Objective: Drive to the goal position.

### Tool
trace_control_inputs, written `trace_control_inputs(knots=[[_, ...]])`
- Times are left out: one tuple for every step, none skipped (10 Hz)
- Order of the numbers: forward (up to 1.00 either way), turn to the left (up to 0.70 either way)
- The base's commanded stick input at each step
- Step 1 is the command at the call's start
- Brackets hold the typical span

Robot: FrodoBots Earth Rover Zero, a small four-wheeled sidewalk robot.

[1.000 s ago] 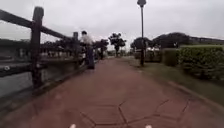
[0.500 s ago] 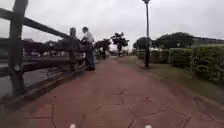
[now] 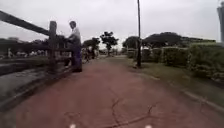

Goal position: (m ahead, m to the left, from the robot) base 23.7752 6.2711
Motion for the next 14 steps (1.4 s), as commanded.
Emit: trace_control_inputs(knots=[[1.00,0.00],[1.00,0.00],[1.00,0.00],[1.00,0.00],[1.00,0.00],[1.00,0.00],[1.00,0.00],[1.00,0.00],[1.00,0.00],[1.00,0.00],[1.00,0.00],[1.00,0.00],[1.00,0.00],[1.00,0.00]])
